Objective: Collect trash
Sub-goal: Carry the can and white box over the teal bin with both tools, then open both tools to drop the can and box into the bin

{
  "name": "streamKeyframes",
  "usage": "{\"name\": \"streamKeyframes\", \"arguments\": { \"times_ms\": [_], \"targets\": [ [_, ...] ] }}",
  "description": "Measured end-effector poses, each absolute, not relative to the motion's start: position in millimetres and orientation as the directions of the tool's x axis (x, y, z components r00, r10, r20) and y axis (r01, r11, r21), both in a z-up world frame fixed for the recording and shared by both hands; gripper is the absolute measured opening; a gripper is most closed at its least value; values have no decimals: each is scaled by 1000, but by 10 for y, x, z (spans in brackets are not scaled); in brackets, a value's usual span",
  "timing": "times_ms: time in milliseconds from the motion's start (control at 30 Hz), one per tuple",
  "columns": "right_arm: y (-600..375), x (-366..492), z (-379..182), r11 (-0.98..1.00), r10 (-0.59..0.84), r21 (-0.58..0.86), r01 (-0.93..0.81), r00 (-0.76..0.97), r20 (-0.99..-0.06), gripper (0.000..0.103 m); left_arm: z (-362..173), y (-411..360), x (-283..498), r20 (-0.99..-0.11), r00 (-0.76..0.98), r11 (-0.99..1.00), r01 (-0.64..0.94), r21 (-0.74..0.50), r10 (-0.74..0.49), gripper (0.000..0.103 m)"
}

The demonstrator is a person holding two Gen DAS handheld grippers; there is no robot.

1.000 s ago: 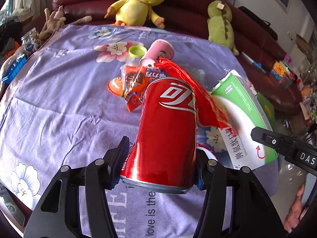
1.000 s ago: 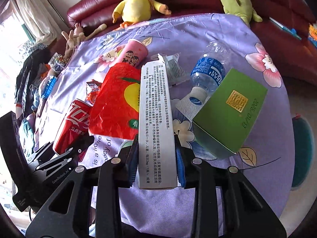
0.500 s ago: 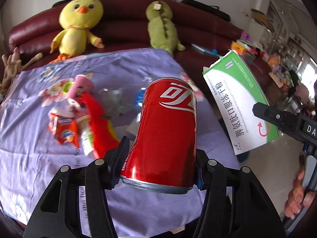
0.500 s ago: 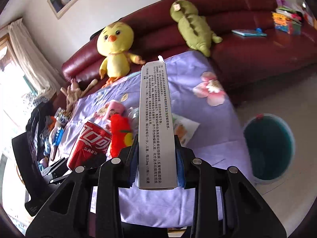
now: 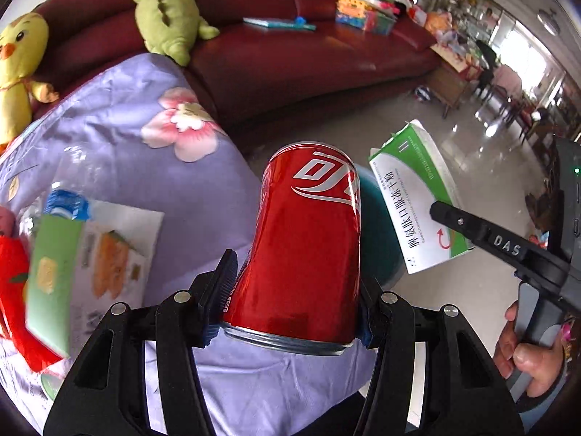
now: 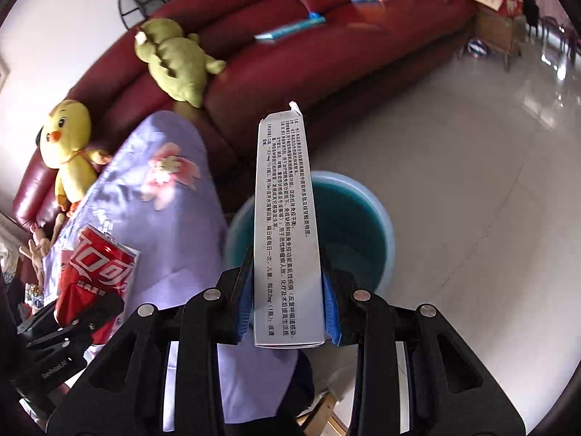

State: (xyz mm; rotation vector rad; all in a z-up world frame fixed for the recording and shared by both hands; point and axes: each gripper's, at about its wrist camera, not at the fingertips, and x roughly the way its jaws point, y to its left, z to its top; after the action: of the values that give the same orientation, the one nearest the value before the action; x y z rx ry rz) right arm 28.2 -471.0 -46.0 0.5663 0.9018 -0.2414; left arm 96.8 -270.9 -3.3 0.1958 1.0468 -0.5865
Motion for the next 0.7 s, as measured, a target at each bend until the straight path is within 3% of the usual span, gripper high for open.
{"name": "streamKeyframes", "arguments": {
  "times_ms": [167,267,433,500,533,700],
  "targets": [
    [-4848,421,-803,817,67,373,441,569,-820,34,-277,-3069,1130,-887,321,816,569,-98,-331,57],
    [-4911,436,-903,808,92,394,438,566,-819,42,-388,-3186,1197,-898,309,812,578,-84,-313,56],
    [-4965,464,-919,802,96,402,443,568,-817,43,-522,-3297,1286,-912,290,817,572,-79,-291,57],
    [-4995,487,-897,800,84,395,452,567,-820,51,-568,-3325,1311,-916,281,818,569,-82,-287,57],
    [-5007,481,-886,800,71,386,459,567,-821,60,-594,-3343,1320,-918,276,818,569,-82,-285,57],
    [-5112,447,-839,787,19,361,501,564,-825,75,-718,-3466,1376,-930,248,804,589,-79,-273,57]
  ]
}}
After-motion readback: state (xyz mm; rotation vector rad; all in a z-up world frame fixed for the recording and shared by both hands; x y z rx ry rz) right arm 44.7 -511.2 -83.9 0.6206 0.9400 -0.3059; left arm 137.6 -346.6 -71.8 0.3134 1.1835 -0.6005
